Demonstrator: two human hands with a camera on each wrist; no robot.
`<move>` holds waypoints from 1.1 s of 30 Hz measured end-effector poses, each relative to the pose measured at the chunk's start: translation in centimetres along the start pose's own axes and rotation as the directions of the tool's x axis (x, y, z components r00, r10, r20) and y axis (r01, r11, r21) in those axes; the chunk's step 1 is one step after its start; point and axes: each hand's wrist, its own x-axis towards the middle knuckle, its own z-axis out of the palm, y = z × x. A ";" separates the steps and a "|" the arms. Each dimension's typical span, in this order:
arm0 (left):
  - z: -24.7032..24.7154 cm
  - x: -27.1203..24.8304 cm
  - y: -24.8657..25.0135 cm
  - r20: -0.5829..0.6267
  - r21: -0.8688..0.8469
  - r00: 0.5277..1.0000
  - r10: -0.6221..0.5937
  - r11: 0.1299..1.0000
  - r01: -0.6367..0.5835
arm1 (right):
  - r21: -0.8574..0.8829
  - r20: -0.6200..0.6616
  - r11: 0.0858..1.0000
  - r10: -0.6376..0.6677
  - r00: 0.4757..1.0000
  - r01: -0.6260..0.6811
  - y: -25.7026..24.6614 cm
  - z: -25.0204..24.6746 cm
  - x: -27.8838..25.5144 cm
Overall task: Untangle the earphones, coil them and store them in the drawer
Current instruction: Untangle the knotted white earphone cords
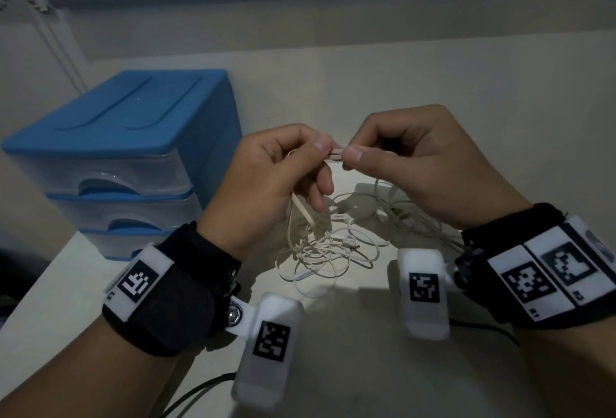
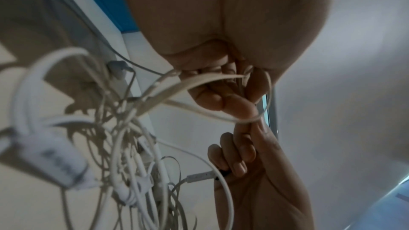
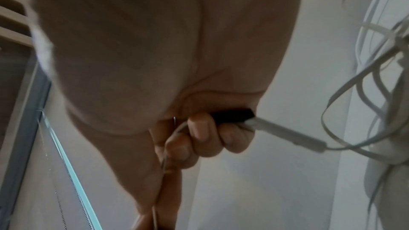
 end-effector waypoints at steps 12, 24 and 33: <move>-0.1 0.0 0.0 -0.058 0.042 0.997 0.042 0.998 -0.040 | -0.054 -0.717 0.996 -0.084 0.693 0.064 1.2 -2.2 1.1; 0.0 0.0 0.4 -0.082 -0.041 0.995 0.052 0.998 -0.056 | 0.167 -0.639 0.981 0.185 0.746 -0.100 1.7 -2.9 0.8; 0.1 -0.3 0.6 -0.038 0.167 0.997 0.070 0.984 -0.062 | -0.052 -0.046 0.997 0.053 0.998 -0.055 -0.1 -0.1 0.3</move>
